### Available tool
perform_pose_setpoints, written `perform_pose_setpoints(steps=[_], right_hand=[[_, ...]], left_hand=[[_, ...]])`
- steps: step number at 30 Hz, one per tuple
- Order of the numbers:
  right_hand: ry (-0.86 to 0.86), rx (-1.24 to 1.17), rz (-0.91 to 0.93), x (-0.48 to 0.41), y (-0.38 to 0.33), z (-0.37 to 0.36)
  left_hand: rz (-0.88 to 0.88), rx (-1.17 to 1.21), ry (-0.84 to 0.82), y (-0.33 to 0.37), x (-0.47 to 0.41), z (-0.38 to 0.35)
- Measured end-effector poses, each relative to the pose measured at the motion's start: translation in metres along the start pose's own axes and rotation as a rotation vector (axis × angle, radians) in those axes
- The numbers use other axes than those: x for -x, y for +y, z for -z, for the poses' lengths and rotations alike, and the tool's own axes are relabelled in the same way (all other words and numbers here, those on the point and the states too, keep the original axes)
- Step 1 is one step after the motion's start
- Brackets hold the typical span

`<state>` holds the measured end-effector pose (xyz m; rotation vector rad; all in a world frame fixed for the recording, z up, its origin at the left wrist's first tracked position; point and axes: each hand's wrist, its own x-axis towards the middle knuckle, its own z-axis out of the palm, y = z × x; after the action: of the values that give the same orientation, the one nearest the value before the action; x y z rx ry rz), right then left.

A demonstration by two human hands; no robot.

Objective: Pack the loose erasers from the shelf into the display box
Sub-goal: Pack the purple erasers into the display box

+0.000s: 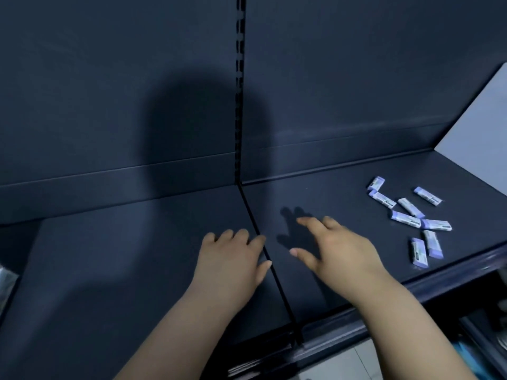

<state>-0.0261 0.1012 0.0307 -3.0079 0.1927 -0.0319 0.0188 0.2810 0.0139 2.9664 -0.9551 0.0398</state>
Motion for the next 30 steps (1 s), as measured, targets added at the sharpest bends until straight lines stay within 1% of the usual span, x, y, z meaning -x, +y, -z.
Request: perform_pose_setpoints(steps=[4,9,12,17,21,24,27,30], right_hand=[[-0.018,-0.044,-0.003,-0.007,0.023,-0.005],[-0.007,-0.101,0.001,-0.023,0.071,-0.004],[0.002,-0.102,0.012,-0.032,0.112,0.001],[0.011,-0.13,-0.031,-0.045,0.205,0.025],[-0.025,-0.128,-0.074,-0.054,0.28,0.038],[-0.057,-0.117,-0.091,-0.061,0.323,0.038],[-0.106,-0.056,-0.109,-0.069,0.353,0.034],[-0.184,-0.026,-0.12,-0.076,0.368,0.027]], left_hand=[[0.018,0.017,0.009,0.014,-0.013,-0.006],[0.016,0.023,0.011,0.05,-0.05,-0.012],[0.01,0.039,0.019,0.084,-0.081,-0.013],[-0.003,0.054,0.017,0.151,-0.136,-0.012],[0.033,0.064,0.017,0.201,-0.172,-0.014],[0.069,0.07,0.01,0.231,-0.186,-0.021],[0.105,0.09,-0.009,0.254,-0.193,-0.027],[0.134,0.106,-0.038,0.267,-0.198,-0.029]])
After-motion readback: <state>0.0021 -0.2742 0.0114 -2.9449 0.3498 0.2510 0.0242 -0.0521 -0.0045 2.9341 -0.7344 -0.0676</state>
